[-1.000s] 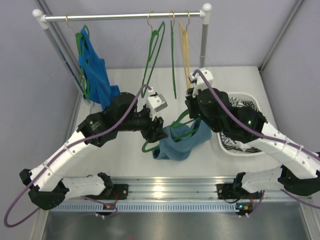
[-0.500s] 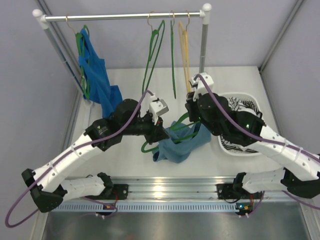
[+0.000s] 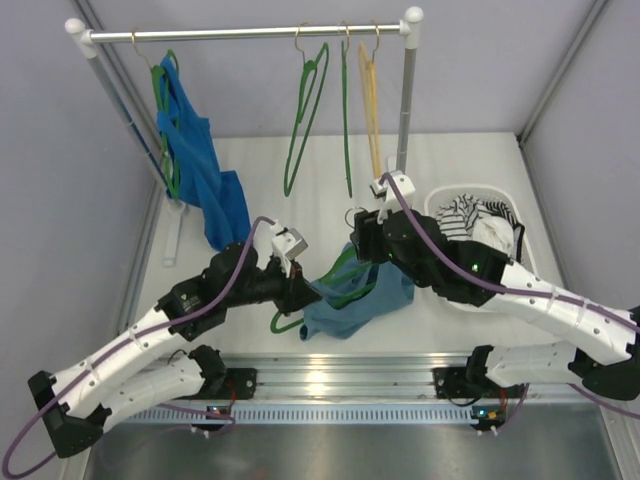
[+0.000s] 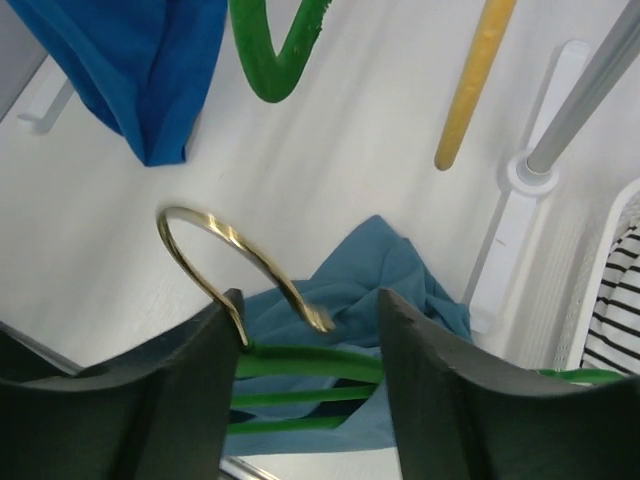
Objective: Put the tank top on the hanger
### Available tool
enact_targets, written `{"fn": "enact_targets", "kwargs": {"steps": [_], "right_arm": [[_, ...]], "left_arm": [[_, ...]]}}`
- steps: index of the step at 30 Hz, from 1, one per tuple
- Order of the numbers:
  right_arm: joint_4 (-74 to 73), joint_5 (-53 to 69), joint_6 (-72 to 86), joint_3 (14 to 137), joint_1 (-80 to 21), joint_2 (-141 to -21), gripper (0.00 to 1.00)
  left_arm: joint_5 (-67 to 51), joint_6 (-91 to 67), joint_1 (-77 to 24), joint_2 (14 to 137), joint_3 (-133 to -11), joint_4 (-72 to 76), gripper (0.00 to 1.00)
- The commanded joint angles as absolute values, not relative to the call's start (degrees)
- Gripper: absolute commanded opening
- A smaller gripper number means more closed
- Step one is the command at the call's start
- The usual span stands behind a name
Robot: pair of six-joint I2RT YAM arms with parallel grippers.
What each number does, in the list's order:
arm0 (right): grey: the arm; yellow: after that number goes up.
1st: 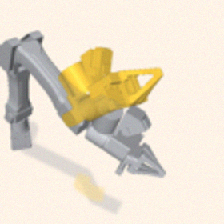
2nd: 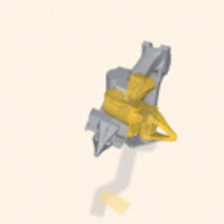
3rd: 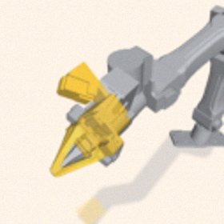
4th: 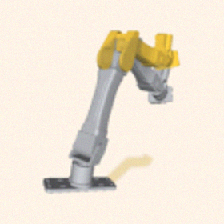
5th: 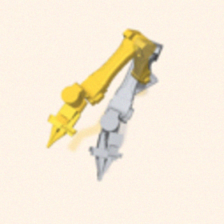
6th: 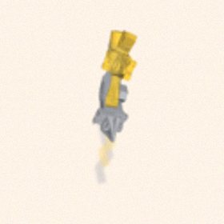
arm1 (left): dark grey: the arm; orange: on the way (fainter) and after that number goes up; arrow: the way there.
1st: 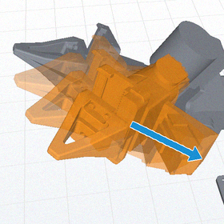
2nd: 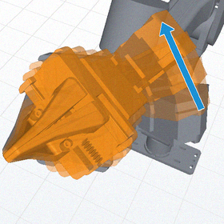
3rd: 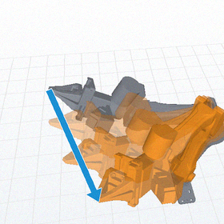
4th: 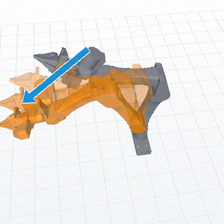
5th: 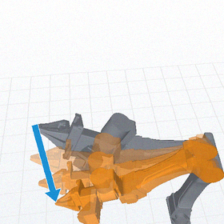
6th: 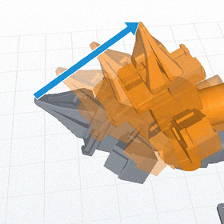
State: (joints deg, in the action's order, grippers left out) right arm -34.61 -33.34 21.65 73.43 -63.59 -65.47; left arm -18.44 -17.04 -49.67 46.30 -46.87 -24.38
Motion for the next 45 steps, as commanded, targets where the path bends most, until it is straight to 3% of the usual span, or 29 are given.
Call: {"fn": "enact_targets", "kwargs": {"steps": [1, 4, 10, 20, 26, 34, 45], "right_arm": [[-30.33, -36.47, 22.59, 72.34, -63.72, -61.79, 0.6], [-29.27, -37.18, 23.29, 70.67, -63.72, -60.56, 0.72], [-26.9, -36.04, 23.38, 69.17, -63.72, -59.06, 0.85], [-25.75, -33.75, 22.94, 68.99, -63.81, -59.86, 0.84], [-26.01, -34.19, 23.03, 69.43, -63.72, -59.77, 0.83], [-27.77, -34.01, 23.03, 71.54, -63.72, -60.38, 0.82], [-32.96, -33.31, 21.1, 76.9, -63.72, -59.5, 0.82]], "left_arm": [[-14.42, -21.53, -49.75, 42.11, -43.69, -20.3, 0.0], [-12.75, -23.11, -49.66, 41.05, -41.49, -22.49, 0.0], [-8.7, -26.45, -49.66, 39.02, -38.33, -23.82, 0.0], [9.39, -37.96, -49.57, 37.44, -38.67, -31.35, 0.0], [18.45, -33.5, -47.3, 39.19, -44.29, -36.3, 0.0], [2.84, -21.02, -25.08, 47.71, -55.89, -34.46, 0.0], [4.04, -18.19, -20.21, 58.08, -75.31, -35.68, 0.0]]}}
